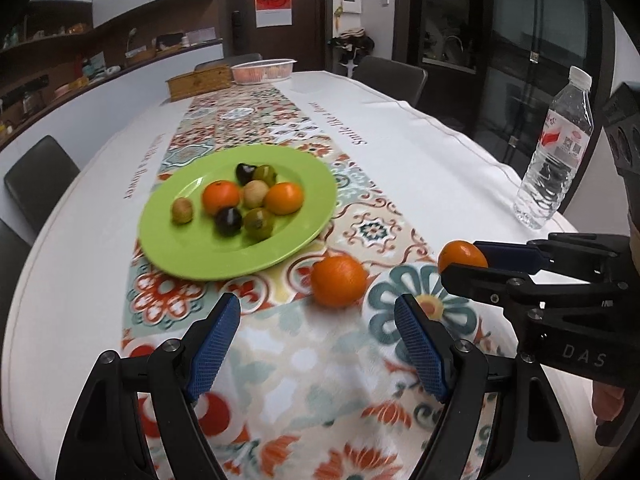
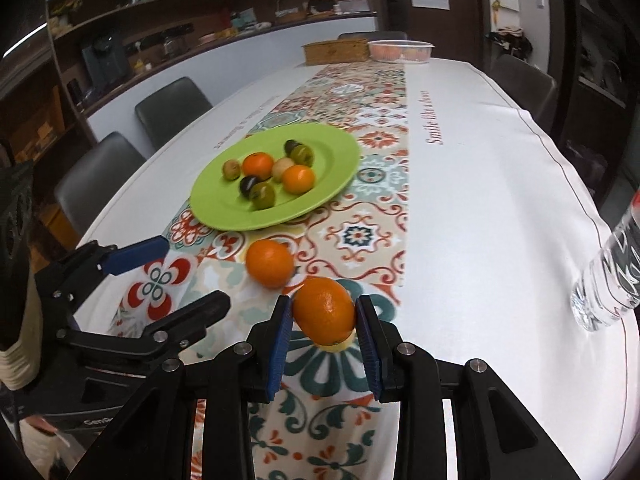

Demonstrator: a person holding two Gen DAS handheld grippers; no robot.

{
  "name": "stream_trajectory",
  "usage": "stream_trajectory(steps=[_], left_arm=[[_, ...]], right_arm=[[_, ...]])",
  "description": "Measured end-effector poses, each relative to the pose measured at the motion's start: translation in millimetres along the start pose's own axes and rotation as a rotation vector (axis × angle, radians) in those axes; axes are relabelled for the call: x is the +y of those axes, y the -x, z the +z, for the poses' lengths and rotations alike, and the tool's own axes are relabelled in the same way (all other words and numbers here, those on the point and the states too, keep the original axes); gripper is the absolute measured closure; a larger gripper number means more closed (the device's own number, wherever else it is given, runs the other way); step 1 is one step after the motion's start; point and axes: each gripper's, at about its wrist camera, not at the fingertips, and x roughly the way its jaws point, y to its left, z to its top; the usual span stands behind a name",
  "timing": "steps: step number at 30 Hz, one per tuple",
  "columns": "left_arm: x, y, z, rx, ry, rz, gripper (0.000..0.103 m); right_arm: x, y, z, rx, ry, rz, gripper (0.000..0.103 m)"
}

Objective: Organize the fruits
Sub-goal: 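Grasp a tangerine with the right tool while the left tool grasps the other tangerine, then lower both tangerines onto the green plate and open both tools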

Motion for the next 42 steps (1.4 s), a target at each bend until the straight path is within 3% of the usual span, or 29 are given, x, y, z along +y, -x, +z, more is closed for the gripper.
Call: stream_trajectory(steps=[6, 17, 26, 42], left_arm=[[-2.0, -26.5, 9.4, 0.046, 0.026, -0.032, 0.029], [-3.8, -58.5, 15.7, 0.138, 0.068, -0.062, 0.063], [-0.7, -54.5, 15.6, 0.13, 0.089, -0.059, 0.064], [19.8, -1.5, 25.7, 0.032, 0.118, -0.038, 0.064]], right_arm=[[-16.6, -2.0, 4.0, -0.014, -0.023, -0.026, 0.07], [-36.2, -17.2, 7.0, -0.002, -0.073, -0.025, 0.07], [-36.6, -18.5, 7.1, 0.002, -0.075, -0.017, 0.07], [-11.7, 1.2, 23.9, -0.047, -0.026, 0.024, 0.07]])
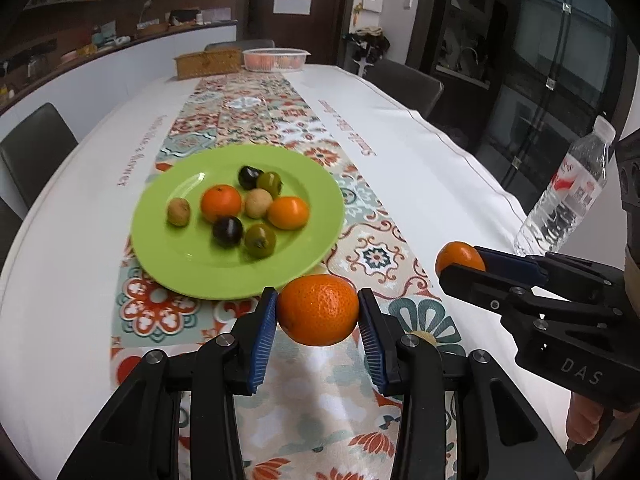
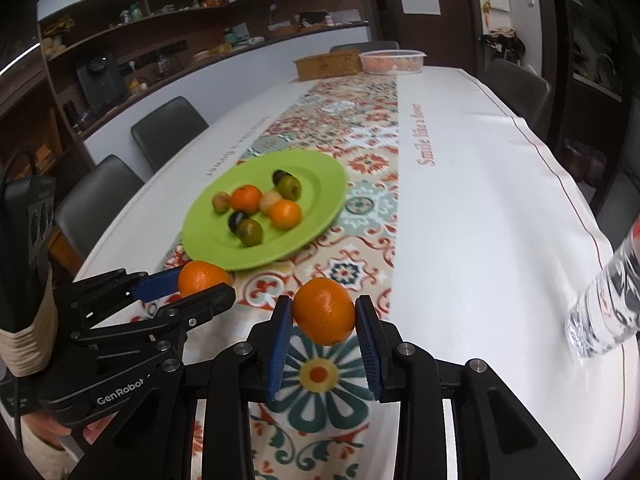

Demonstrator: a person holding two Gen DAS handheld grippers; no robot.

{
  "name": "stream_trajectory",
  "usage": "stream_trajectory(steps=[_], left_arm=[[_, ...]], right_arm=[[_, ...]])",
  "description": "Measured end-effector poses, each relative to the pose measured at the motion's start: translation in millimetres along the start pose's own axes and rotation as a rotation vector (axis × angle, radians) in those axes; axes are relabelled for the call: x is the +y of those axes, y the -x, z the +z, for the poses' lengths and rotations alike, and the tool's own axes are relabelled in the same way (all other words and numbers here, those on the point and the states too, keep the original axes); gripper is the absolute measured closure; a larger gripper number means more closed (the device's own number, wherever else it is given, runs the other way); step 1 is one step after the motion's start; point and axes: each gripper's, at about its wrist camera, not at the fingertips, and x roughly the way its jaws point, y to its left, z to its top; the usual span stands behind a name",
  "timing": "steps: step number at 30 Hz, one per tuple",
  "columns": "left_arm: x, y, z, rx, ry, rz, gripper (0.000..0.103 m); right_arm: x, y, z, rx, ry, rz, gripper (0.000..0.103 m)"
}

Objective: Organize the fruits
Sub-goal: 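Lower both tangerines onto the green plate and open both tools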

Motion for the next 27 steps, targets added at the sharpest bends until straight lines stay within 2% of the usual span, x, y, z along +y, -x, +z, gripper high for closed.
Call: stream_trajectory(steps=[12, 27], left_arm=[[29.8, 20.5, 18.8, -0.058, 0.015, 0.041, 0.064], [74.0, -8.4, 64.9, -0.092, 0.015, 0.064, 0.064]], right_arm=[[28.6, -4.0, 35.7, -0.041, 0.06, 0.037, 0.07], [40.9, -57.4, 94.7, -0.009, 0.086, 0.088, 0.07]])
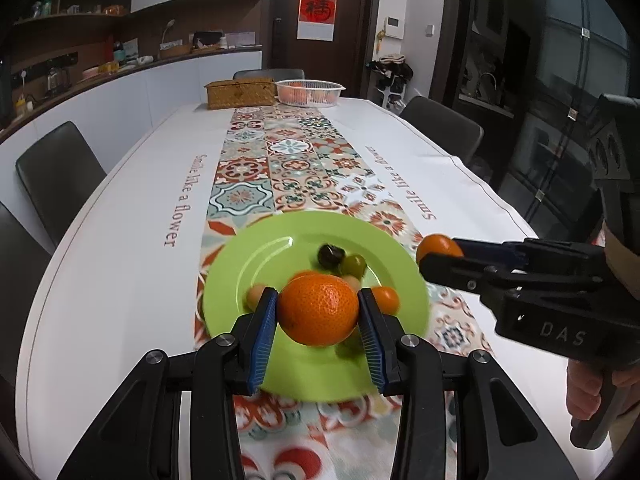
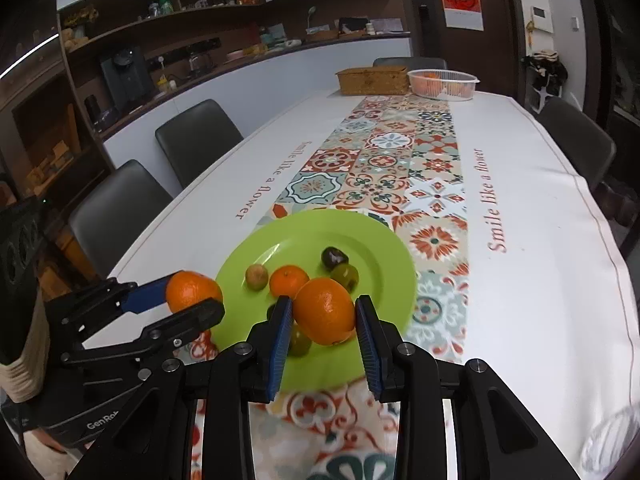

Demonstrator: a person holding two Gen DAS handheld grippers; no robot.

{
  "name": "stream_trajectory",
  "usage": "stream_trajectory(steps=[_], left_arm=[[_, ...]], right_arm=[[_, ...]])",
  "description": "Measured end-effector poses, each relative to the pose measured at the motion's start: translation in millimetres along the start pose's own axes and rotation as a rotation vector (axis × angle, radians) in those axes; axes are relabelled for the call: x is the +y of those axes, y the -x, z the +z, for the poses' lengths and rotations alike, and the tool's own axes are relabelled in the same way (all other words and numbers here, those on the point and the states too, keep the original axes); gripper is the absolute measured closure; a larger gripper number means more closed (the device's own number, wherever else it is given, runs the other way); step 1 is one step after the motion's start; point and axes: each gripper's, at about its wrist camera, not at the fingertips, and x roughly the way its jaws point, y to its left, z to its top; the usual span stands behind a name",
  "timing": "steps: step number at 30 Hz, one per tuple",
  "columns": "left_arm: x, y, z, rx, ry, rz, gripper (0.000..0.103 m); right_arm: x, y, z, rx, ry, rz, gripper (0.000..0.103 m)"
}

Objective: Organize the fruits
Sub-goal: 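Lower both tangerines onto the green plate and open both tools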

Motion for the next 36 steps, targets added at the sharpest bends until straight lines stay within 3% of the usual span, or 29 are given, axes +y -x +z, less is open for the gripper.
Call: stream_trajectory(steps=[10, 20, 24, 34, 36], left_arm=[[21.1, -50.5, 22.0, 0.037, 0.003, 0.031, 0.064], [24.5, -86.3, 30.6, 0.086, -0.039, 0.071, 0.063], [22.8, -80.9, 30.4, 0.059, -0.049, 0.079, 0.05], [12.6, -33.4, 15.6, 0.014, -0.036, 0.139, 0.05], [9.0, -19.8, 10.7, 0.004, -0.022, 0.13, 0.047]], right_arm=[[-11.3, -55.5, 19.6, 0.093, -0.021, -0.04, 0.07], [-24.4, -80.8, 17.2, 0.162, -0.058, -0.062, 0.069], [-23.3, -82.0, 16.0, 0.165, -0.047, -0.06, 0.062], [-17.0, -51.3, 5.7, 0.114, -0.024, -0.095, 0.061], [-15.3, -40.6, 2.0, 0.097, -0.029, -0.101, 0.056]])
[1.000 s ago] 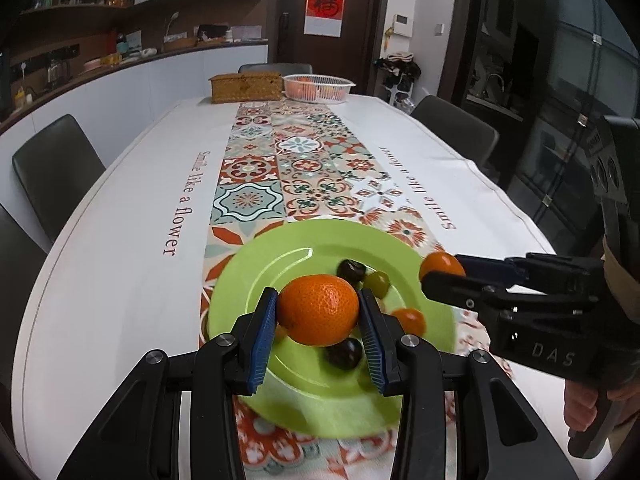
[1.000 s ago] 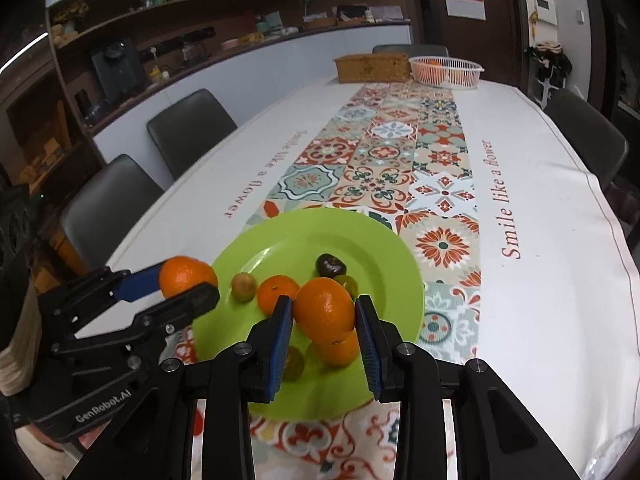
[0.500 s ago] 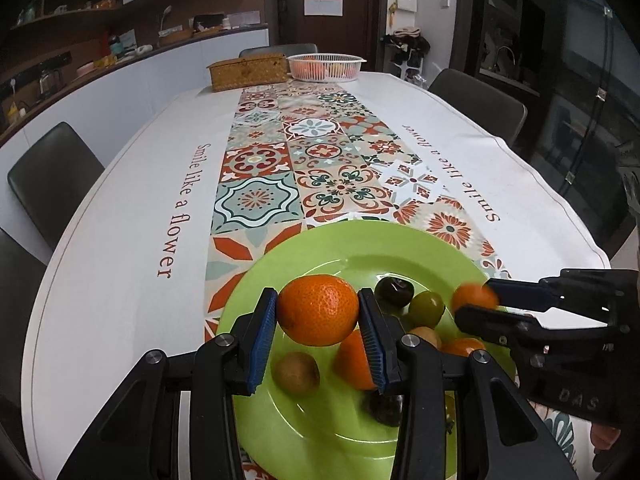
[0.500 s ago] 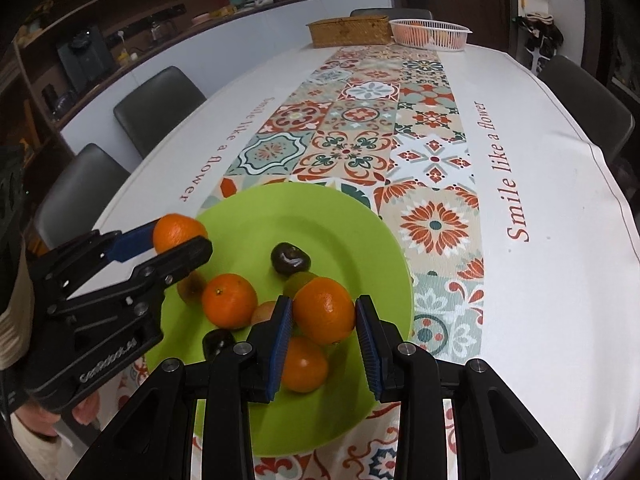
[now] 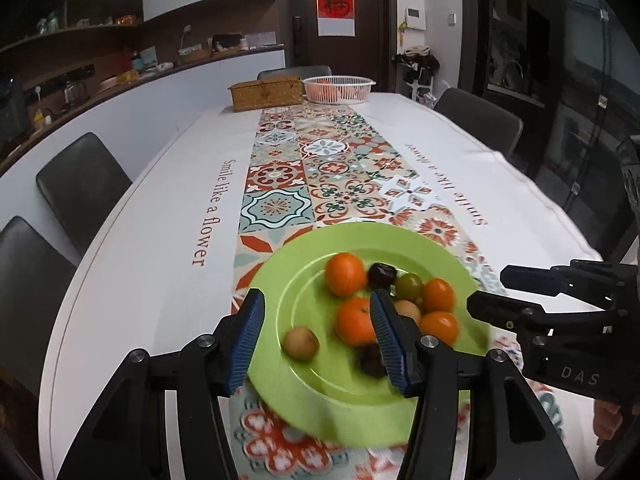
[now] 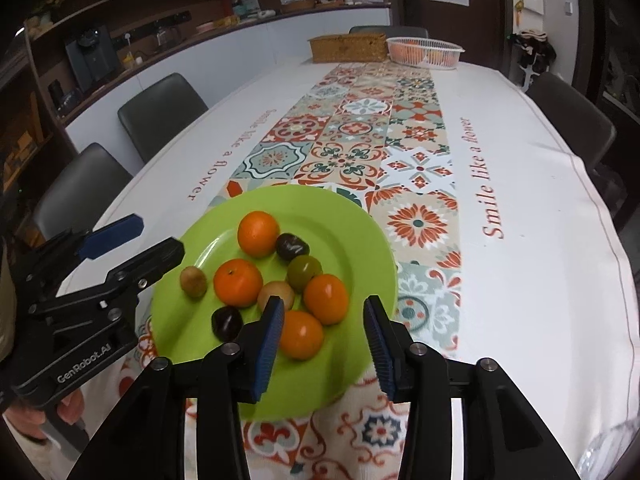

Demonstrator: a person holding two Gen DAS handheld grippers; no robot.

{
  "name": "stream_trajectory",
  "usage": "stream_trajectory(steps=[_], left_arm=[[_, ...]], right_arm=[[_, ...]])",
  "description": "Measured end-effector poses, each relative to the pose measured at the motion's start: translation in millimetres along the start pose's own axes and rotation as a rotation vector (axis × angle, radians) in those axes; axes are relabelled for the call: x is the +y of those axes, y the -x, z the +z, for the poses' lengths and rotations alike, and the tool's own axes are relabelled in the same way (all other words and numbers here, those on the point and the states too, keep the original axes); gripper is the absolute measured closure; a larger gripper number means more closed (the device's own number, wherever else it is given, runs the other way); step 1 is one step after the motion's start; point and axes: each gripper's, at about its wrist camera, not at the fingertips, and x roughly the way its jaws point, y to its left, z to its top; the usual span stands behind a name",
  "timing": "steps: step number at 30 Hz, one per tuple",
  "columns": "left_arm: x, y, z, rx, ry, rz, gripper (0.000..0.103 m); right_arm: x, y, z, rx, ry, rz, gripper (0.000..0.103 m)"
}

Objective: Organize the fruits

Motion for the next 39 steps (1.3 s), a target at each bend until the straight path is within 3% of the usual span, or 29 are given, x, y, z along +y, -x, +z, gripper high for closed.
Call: stream_trajectory(steps=[12, 21, 29, 39], left_arm=[[-22.1, 83.8, -26.0, -0.065, -0.007, 0.035, 0.04], [-42.5, 152.8, -54.7, -0.172, -0.014, 0.079, 0.023], [-54.7, 190.2, -77.5, -0.211, 0.0, 0.076, 0.013], [-68.9, 227.0, -99.1, -0.253, -0.025, 0.101, 0.008]], right_arm=[[9.4, 86.0, -36.0, -0.14, 0.01, -0.05, 0.045], [15.4, 148.2, -73.8, -0.218, 0.0, -0.07, 0.038], [20.1, 187.6, -109.9, -0.257, 0.005, -0.075, 0.034], [25.4, 215.4, -143.6, -0.28, -0.002, -0.075, 0.031]])
